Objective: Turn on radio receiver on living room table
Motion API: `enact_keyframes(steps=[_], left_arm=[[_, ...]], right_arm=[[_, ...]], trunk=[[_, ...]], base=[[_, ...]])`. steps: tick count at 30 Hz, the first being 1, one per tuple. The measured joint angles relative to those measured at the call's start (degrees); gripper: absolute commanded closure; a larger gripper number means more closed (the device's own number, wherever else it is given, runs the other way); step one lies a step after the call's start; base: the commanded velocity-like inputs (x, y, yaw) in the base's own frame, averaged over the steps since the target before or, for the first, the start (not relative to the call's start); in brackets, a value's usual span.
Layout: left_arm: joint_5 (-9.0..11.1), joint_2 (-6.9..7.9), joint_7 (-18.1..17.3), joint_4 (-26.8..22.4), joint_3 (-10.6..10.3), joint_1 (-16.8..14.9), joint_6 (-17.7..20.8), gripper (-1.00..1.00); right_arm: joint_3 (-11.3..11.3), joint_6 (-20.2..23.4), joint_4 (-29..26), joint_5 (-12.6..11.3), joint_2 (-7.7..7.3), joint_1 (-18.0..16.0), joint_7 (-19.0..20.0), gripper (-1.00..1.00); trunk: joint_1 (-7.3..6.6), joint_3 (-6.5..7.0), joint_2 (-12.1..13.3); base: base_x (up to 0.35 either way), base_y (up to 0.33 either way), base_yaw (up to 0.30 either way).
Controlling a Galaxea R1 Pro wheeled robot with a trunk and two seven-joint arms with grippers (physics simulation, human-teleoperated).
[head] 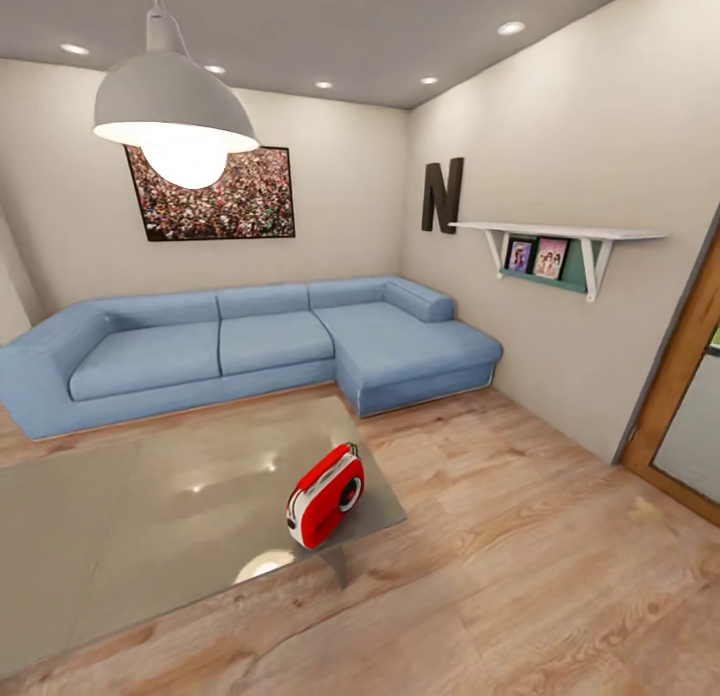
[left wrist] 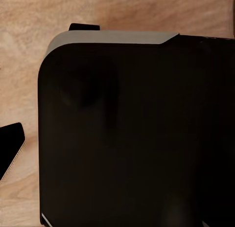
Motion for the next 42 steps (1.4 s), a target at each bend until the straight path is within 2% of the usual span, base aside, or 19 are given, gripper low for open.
enact_keyframes(steps=[42], left_arm=[[-0.09, 0.00, 0.00, 0.00, 0.10, 0.00, -0.11, -1.00]], right_arm=[[0.17, 0.00, 0.00, 0.09, 0.00, 0.00, 0.00, -1.00]], trunk=[[0.00, 0.00, 0.00]], base=[[0.315, 0.000, 0.000]])
